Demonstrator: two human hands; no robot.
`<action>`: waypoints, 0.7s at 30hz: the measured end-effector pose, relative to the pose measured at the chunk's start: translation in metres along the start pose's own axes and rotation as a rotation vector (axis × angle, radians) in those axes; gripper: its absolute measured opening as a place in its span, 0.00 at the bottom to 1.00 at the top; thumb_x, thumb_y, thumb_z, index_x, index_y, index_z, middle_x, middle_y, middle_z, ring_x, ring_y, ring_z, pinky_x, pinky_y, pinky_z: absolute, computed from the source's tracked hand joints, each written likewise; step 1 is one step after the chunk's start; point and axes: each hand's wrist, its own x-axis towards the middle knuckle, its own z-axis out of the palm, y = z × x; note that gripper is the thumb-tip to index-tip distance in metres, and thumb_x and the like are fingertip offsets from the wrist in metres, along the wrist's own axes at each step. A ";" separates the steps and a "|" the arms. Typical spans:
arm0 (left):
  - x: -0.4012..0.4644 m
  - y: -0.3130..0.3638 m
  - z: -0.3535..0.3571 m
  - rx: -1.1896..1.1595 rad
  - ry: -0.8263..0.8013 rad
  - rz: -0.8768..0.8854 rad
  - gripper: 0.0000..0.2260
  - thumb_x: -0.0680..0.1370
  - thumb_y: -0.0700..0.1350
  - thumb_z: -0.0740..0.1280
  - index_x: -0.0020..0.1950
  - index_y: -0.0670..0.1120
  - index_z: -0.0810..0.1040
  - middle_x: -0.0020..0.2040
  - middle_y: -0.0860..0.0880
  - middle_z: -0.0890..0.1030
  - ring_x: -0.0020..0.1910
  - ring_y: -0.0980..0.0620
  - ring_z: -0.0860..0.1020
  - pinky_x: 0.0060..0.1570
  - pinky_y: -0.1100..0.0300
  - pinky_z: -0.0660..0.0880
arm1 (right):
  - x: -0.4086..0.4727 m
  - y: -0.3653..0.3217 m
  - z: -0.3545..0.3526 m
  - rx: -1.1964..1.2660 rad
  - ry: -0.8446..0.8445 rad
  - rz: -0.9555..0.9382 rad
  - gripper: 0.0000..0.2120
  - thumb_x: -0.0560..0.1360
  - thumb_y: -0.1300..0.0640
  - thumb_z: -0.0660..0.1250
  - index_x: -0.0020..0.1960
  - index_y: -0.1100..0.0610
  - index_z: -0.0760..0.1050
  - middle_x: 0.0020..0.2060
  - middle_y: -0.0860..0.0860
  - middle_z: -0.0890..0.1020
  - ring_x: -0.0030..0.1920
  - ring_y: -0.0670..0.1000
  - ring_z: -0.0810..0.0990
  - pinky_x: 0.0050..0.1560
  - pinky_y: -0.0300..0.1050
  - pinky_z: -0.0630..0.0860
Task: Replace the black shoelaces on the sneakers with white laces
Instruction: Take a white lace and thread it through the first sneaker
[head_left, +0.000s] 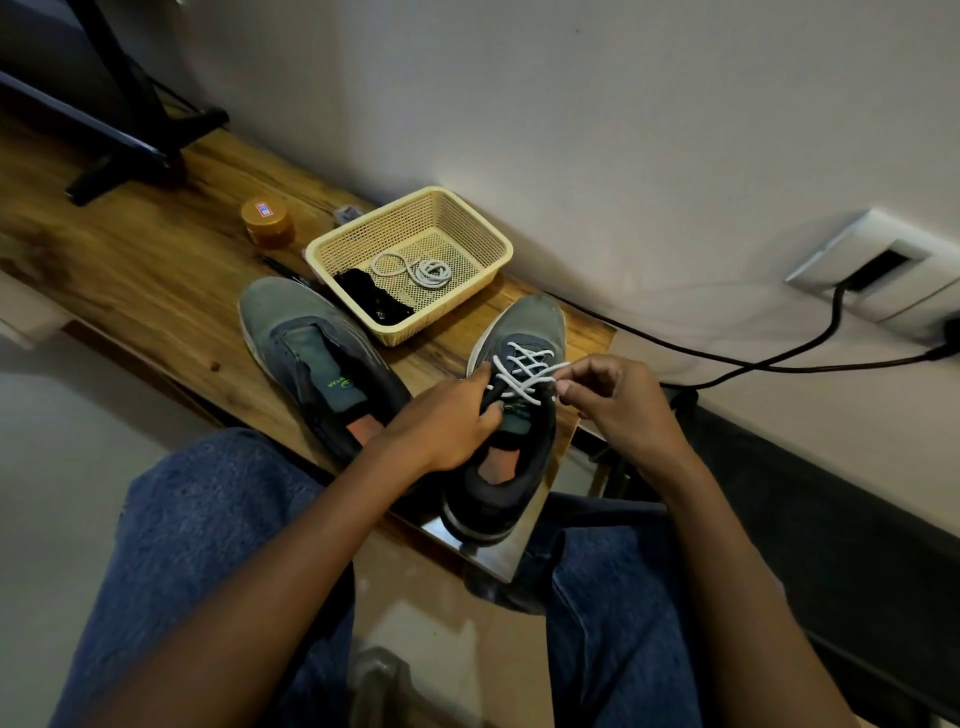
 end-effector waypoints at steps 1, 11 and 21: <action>0.000 0.000 0.000 0.001 0.002 -0.002 0.21 0.82 0.50 0.58 0.74 0.50 0.61 0.64 0.41 0.76 0.60 0.41 0.75 0.56 0.50 0.73 | 0.000 0.000 0.001 -0.023 -0.013 0.003 0.09 0.75 0.64 0.68 0.42 0.51 0.79 0.40 0.49 0.83 0.41 0.45 0.81 0.43 0.35 0.76; 0.003 0.008 0.006 0.160 0.073 -0.070 0.17 0.81 0.50 0.59 0.68 0.46 0.66 0.58 0.39 0.78 0.56 0.38 0.76 0.47 0.52 0.70 | 0.000 -0.005 0.002 0.000 0.072 -0.018 0.08 0.80 0.61 0.61 0.44 0.52 0.72 0.43 0.52 0.80 0.45 0.49 0.79 0.42 0.36 0.73; 0.000 0.009 0.003 0.154 0.057 -0.074 0.15 0.81 0.51 0.59 0.64 0.45 0.68 0.56 0.40 0.78 0.55 0.38 0.76 0.49 0.49 0.73 | 0.000 -0.002 0.001 -0.109 -0.041 0.023 0.07 0.75 0.63 0.69 0.47 0.51 0.80 0.44 0.48 0.84 0.47 0.48 0.82 0.50 0.43 0.78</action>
